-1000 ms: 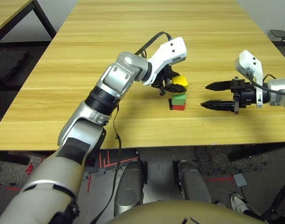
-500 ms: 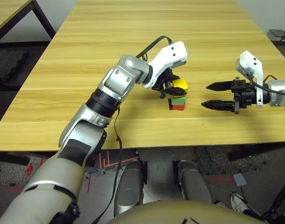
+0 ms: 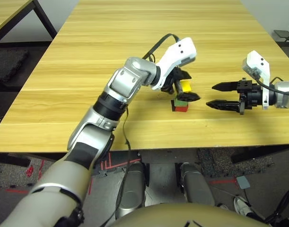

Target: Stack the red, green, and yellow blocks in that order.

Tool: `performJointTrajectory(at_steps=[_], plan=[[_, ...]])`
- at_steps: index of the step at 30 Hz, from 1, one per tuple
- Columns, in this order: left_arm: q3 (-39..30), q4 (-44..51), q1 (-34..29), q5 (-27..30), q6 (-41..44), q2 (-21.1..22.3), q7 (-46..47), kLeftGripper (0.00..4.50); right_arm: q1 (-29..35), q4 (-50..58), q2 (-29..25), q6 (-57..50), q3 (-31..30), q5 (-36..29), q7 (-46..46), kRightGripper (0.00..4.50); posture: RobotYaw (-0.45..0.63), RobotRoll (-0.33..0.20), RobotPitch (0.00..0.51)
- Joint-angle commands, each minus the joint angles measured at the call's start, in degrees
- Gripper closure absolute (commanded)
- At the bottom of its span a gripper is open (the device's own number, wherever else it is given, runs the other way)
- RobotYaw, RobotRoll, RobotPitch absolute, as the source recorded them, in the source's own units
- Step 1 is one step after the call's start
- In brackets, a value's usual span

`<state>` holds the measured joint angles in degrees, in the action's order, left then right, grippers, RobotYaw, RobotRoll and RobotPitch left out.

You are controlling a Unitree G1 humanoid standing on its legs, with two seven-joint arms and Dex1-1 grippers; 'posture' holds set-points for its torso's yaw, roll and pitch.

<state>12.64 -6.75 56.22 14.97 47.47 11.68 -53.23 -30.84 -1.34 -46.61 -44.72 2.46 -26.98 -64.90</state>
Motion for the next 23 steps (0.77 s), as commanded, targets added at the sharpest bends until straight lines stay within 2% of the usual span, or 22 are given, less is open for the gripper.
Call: performJointTrajectory(at_steps=[1, 4, 7, 10, 12, 15, 18, 23], plan=[[-9.62, 5.43, 0.71, 4.30, 1.65, -2.96, 8.65, 0.02, -2.87, -5.59, 2.53, 1.71, 6.83, -1.64, 5.96, 0.00, 0.14, -0.094, 0.068], [-19.06, 10.27, -2.52, 5.23, -0.63, -5.43, 19.62, 0.02, -5.06, -13.43, 6.73, 8.69, 12.54, -0.40, 14.09, 0.00, 0.13, -0.101, 0.064], [-27.46, 14.70, -13.06, 0.64, -6.88, -4.44, 31.87, 0.02, -6.77, -25.30, 11.67, 23.96, 17.58, 3.10, 24.54, 0.00, 0.13, -0.105, 0.067], [-28.56, 16.36, -22.73, -4.13, -14.46, -1.87, 37.35, 0.02, -8.70, -36.46, 12.72, 35.69, 20.00, 4.88, 28.29, 0.00, 0.12, -0.107, 0.078], [-29.57, 16.94, -28.49, -5.96, -19.74, -1.98, 40.76, 0.02, -9.89, -44.65, 12.41, 43.54, 21.92, 5.57, 30.91, 0.00, 0.12, -0.108, 0.081], [-29.68, 16.72, -34.68, -8.95, -27.51, -1.69, 43.88, 0.02, -10.60, -53.57, 10.49, 51.76, 21.68, 8.01, 31.62, 0.00, 0.11, -0.120, 0.094], [-29.37, 15.28, -39.05, -10.47, -33.35, -1.70, 45.71, 0.02, -11.65, -60.02, 9.54, 57.02, 22.52, 8.29, 32.76, 0.00, 0.12, -0.128, 0.098], [-30.10, 12.69, -41.74, -12.41, -38.76, -0.81, 49.51, 0.02, -11.62, -66.34, 8.06, 61.37, 22.32, 9.05, 32.66, 0.00, 0.14, -0.140, 0.105]])
